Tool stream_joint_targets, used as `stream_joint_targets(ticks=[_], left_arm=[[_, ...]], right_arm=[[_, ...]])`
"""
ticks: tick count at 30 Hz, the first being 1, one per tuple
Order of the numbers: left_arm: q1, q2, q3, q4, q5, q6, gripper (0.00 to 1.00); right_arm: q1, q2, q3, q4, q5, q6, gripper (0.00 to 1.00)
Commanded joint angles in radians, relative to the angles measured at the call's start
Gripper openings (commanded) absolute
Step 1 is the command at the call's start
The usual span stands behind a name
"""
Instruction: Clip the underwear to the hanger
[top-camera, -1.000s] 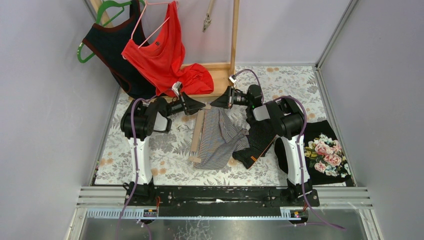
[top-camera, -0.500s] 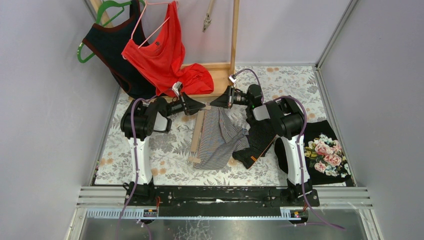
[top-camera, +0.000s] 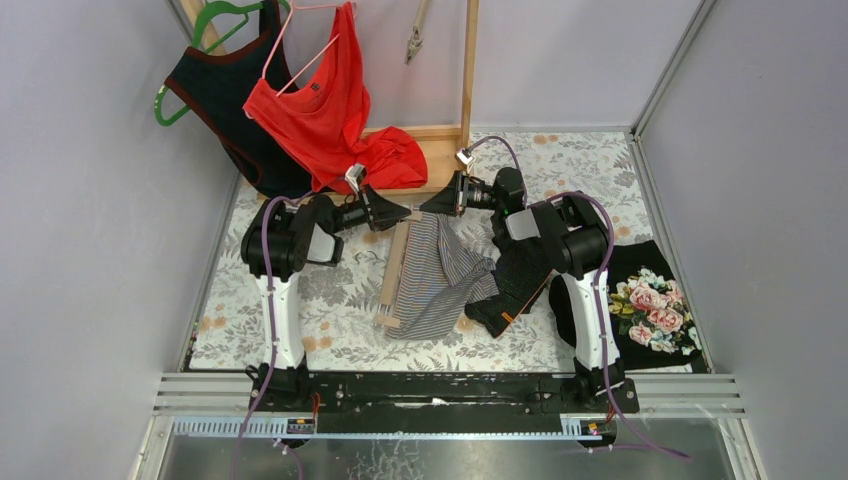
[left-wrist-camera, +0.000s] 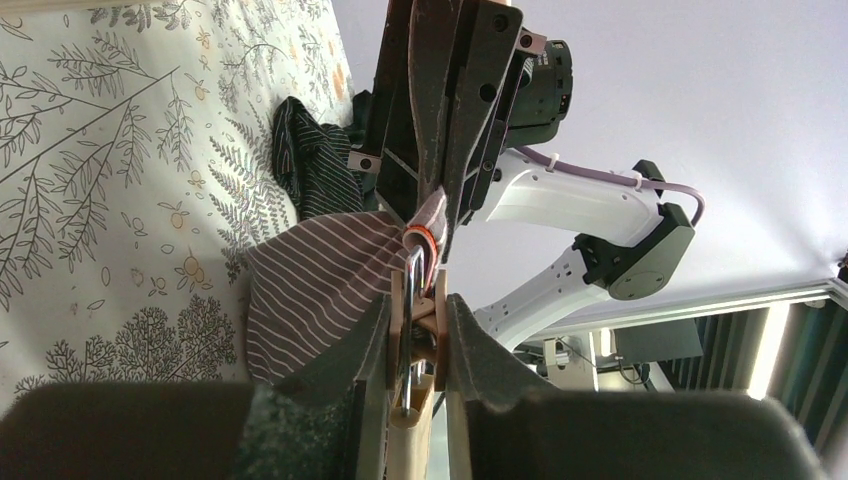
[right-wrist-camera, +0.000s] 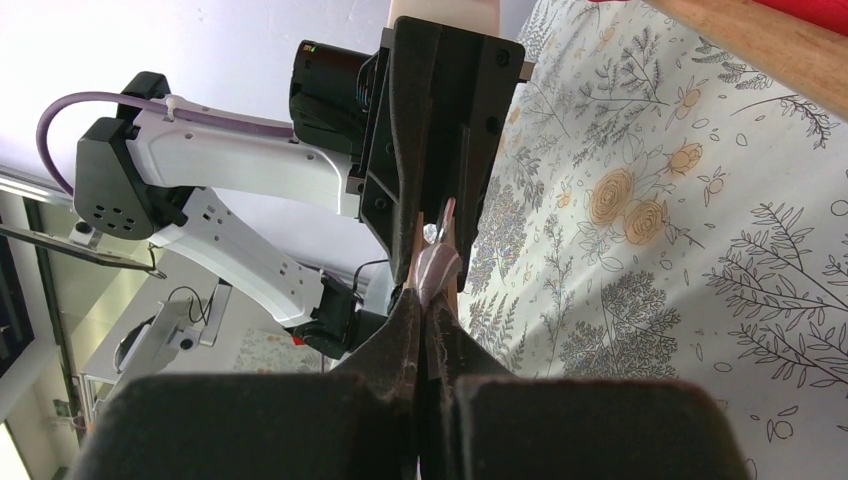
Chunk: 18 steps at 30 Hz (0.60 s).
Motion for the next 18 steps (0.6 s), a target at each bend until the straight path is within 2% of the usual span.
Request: stream_joint_targets(ticks=[1, 5, 7, 8, 11, 18], left_arm=[[-0.010, 0.008, 0.007, 0.079, 0.071, -0.008, 0.24], [-0.007, 0.010, 0.007, 0.078, 0.065, -0.010, 0.57], [-0.005, 0.009, 0.005, 0.079, 0.061, -0.012, 0.81], [-0.004, 0.008, 0.004, 0.078, 0.060, -0.013, 0.90], [-0.001, 0.009, 0.004, 0.078, 0.057, -0.015, 0.99], [0.030, 0.003, -0.012, 0.078, 0.027, -0.031, 1.00]], right_arm=[[-0.012, -0.008, 0.044, 0.042, 0.020, -0.003, 0.00], [-0.011, -0.008, 0.042, 0.042, 0.020, -0.003, 0.00], [-0.011, -0.007, 0.042, 0.044, 0.020, -0.001, 0.00], [-0.012, -0.007, 0.041, 0.043, 0.020, -0.001, 0.00], [-0.012, -0.008, 0.037, 0.047, 0.020, 0.000, 0.00], [-0.013, -0.007, 0.021, 0.050, 0.024, 0.000, 0.00]])
